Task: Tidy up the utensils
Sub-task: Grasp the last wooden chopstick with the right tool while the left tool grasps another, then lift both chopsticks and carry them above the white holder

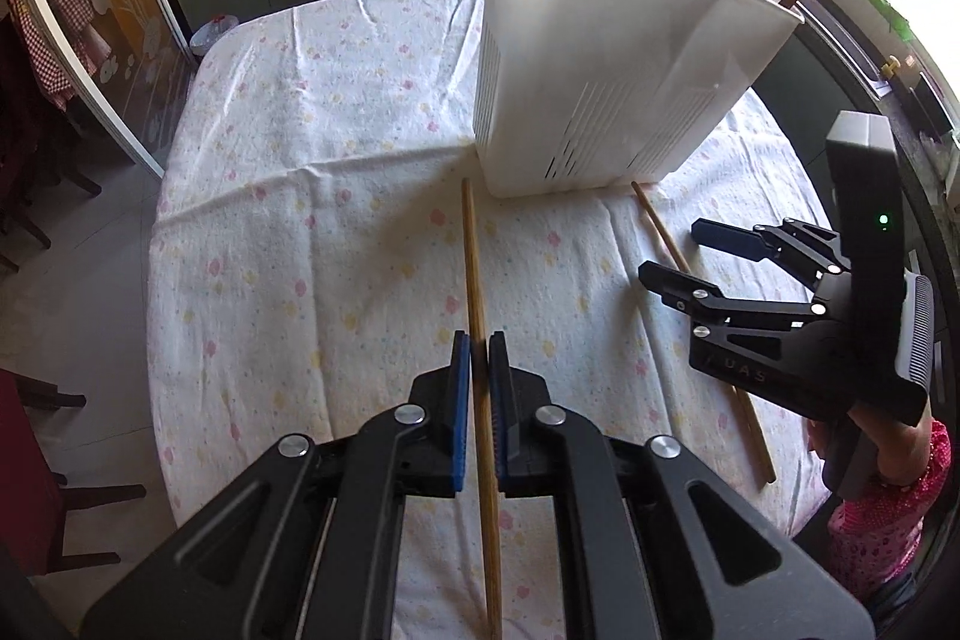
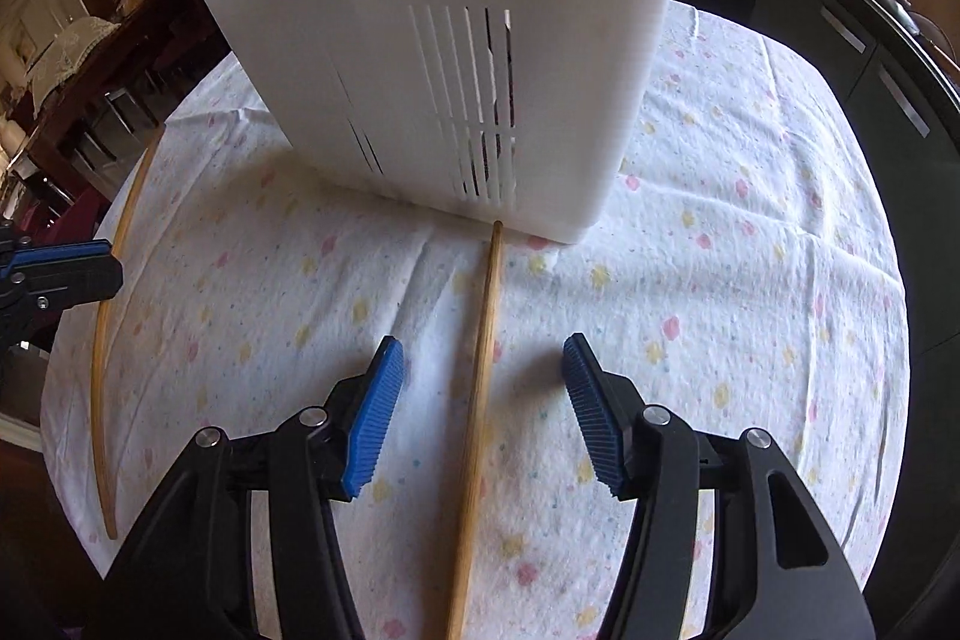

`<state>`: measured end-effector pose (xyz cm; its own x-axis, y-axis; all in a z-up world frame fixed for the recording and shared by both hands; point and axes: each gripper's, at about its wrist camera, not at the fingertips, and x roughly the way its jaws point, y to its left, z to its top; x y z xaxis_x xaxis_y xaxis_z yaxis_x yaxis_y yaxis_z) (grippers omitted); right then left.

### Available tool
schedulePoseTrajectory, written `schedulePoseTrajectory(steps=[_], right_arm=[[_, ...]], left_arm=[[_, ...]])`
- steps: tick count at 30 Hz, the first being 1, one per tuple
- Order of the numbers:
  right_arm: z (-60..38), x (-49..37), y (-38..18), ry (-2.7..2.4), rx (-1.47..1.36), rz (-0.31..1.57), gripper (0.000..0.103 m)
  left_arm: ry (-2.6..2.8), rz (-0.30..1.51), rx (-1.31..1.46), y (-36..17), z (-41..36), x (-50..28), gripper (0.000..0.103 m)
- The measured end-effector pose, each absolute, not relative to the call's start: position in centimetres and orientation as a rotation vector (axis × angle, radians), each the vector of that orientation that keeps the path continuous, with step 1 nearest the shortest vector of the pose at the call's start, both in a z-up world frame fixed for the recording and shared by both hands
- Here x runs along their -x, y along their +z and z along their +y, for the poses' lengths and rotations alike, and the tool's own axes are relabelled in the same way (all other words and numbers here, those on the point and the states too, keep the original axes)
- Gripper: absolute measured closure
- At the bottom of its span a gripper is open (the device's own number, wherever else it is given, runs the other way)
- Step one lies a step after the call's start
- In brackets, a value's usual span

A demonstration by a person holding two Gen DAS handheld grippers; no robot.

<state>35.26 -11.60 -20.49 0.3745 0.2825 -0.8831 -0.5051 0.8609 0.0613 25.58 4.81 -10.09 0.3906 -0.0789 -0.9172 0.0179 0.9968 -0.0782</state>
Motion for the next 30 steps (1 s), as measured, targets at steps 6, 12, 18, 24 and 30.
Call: schedulePoseTrajectory(steps=[6, 12, 18, 24, 30], right_arm=[[-10.7, -34.9, -20.4, 0.507, 0.283, 1.067, 0.063], [-11.5, -34.5, -20.3, 0.506, 0.271, 1.087, 0.095], [-11.9, -33.6, -19.7, 0.49, 0.275, 1.049, 0.096], [-13.8, -31.5, -16.5, 0.518, 0.2, 0.965, 0.096], [-16.4, -29.1, -12.9, 0.523, 0.138, 0.878, 0.096]], left_arm=[[-0.066, 1.136, 0.032, -9.4, 4.1, -24.9, 0.097], [-0.077, 1.123, 0.028, -9.1, 4.3, -24.4, 0.097], [-0.082, 1.11, 0.015, -8.8, 4.2, -24.1, 0.097], [-0.086, 1.1, 0.012, -8.3, 4.3, -24.0, 0.097], [-0.102, 1.057, 0.003, -6.7, 4.0, -23.3, 0.097]])
